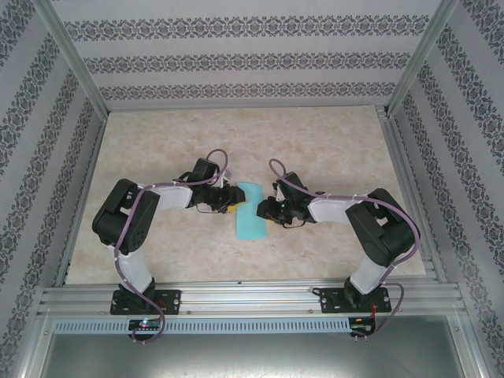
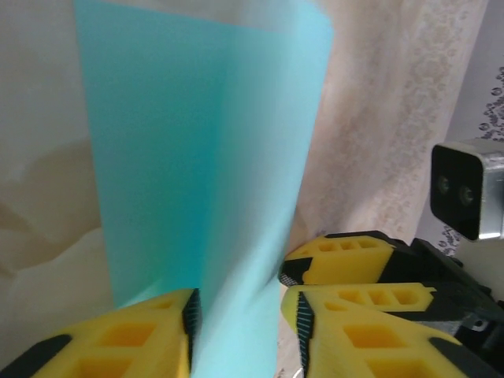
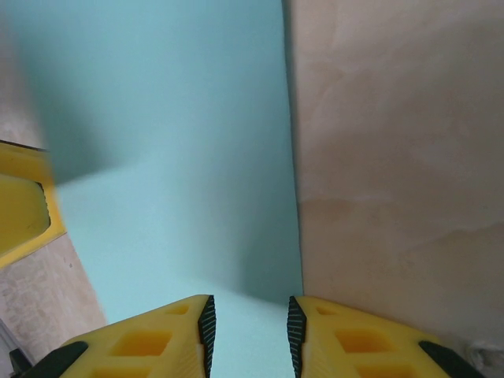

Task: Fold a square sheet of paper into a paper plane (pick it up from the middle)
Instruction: Fold the triangle a second time at the center of the table.

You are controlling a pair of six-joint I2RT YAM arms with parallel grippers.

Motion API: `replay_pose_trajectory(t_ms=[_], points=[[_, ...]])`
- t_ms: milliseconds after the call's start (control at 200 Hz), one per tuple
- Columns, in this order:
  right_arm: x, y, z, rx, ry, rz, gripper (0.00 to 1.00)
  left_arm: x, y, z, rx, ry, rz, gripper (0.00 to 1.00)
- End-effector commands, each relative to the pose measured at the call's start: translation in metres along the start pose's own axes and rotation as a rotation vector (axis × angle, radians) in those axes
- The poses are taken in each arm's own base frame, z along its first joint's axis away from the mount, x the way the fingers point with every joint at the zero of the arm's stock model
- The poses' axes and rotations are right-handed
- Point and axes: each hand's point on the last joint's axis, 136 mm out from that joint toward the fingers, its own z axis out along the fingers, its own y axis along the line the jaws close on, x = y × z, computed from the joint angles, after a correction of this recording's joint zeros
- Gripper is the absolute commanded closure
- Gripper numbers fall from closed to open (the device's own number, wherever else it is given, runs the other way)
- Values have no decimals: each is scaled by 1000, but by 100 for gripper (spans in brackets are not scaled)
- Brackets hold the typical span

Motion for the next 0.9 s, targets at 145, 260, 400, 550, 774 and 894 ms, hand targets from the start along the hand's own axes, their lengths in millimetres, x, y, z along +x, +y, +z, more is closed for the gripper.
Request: replay_pose_trajectory(t_ms=[145,260,400,550,774,894], points=[[9,-9,1,15,20,27,65,10,-10,2,58,22,8,73],[6,2,-6,-19,-3,9,63,11,-9,2,57,25,7,83],[-1,12,-25,-32,-75,-31,58,9,-12,2,49,30,24,95],[-1,24,-47,-5,-185,-152,46,5,-18,-2,12,51,66,100],[24,53,-67,125,-334,-563,38,5,-21,-5,-10,72,74,100],[41,71,-61,220,-317,-762,35,6,-21,-4,-5,73,65,100]])
